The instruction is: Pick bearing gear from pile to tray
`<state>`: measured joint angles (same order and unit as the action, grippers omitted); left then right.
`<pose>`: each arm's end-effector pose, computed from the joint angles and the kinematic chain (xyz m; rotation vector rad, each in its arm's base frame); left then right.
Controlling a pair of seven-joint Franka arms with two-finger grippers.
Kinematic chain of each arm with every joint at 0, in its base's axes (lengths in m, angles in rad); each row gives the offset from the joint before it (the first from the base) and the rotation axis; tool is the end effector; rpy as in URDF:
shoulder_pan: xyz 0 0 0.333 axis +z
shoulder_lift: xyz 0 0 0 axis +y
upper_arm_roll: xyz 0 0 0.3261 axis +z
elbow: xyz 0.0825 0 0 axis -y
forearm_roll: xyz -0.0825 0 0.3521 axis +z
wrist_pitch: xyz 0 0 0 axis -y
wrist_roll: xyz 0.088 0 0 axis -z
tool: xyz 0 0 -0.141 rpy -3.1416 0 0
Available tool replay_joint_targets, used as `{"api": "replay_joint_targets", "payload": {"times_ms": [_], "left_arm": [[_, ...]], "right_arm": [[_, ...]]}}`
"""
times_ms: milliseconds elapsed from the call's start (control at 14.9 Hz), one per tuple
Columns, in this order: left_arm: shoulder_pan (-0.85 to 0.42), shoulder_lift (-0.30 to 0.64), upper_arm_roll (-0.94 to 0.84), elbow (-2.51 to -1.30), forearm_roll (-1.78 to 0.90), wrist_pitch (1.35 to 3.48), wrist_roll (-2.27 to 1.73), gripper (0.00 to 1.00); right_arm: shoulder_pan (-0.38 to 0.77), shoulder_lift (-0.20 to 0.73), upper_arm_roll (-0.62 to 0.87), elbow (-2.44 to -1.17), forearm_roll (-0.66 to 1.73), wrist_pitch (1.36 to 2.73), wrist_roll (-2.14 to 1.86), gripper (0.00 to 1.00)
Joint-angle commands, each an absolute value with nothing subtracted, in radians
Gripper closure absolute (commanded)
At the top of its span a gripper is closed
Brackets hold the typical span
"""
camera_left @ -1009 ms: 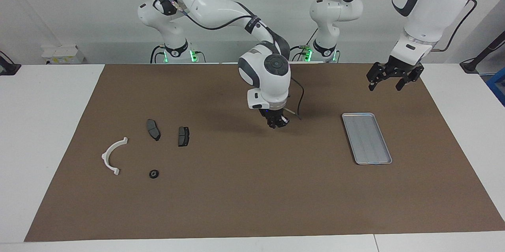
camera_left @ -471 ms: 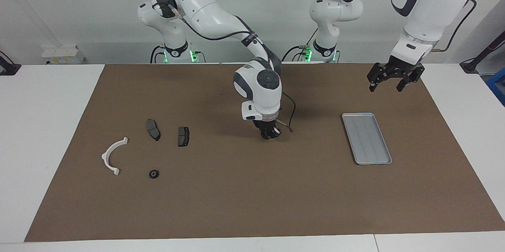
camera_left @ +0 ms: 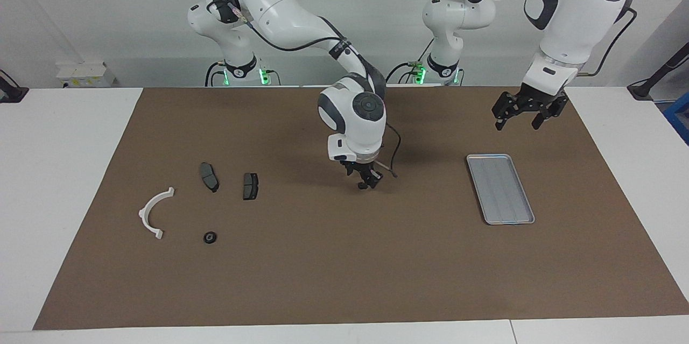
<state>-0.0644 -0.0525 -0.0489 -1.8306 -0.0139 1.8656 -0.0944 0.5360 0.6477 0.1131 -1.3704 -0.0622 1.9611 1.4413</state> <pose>0.5232 -0.0616 0.5384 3.1187 -0.0242 0.1339 0.5667 0.4035 0.3215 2.8637 -1.1904 -0.0571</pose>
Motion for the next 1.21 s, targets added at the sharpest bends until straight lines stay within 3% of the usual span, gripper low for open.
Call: {"api": "replay_joint_targets", "payload": {"times_ms": [0,269,538,807,1143], "left_arm": [[-0.103,0.000,-0.043,-1.800,0.011,1.894,-0.202,0.00],[-0.208,0.194,-0.043,-1.631,0.008,1.893,-0.400,0.00],[-0.299,0.311,-0.038,-1.550,0.008,1.890,-0.491,0.00],[-0.408,0.517,-0.034,-1.395,0.020,1.907,-0.659,0.00],[-0.475,0.581,-0.037,-1.388,-0.006,2.025,-0.729,0.00]], "right_arm": [[0.459,0.617,0.127,-1.250,-0.066,1.827,1.412,0.00],[0.335,0.519,0.124,-1.249,-0.075,1.712,1.015,0.00],[0.160,0.486,0.118,-1.258,-0.090,1.681,0.533,0.00],[0.022,0.482,0.118,-1.337,-0.127,1.761,0.376,0.00],[-0.054,0.503,0.118,-1.497,-0.202,1.974,0.374,0.00]]}}
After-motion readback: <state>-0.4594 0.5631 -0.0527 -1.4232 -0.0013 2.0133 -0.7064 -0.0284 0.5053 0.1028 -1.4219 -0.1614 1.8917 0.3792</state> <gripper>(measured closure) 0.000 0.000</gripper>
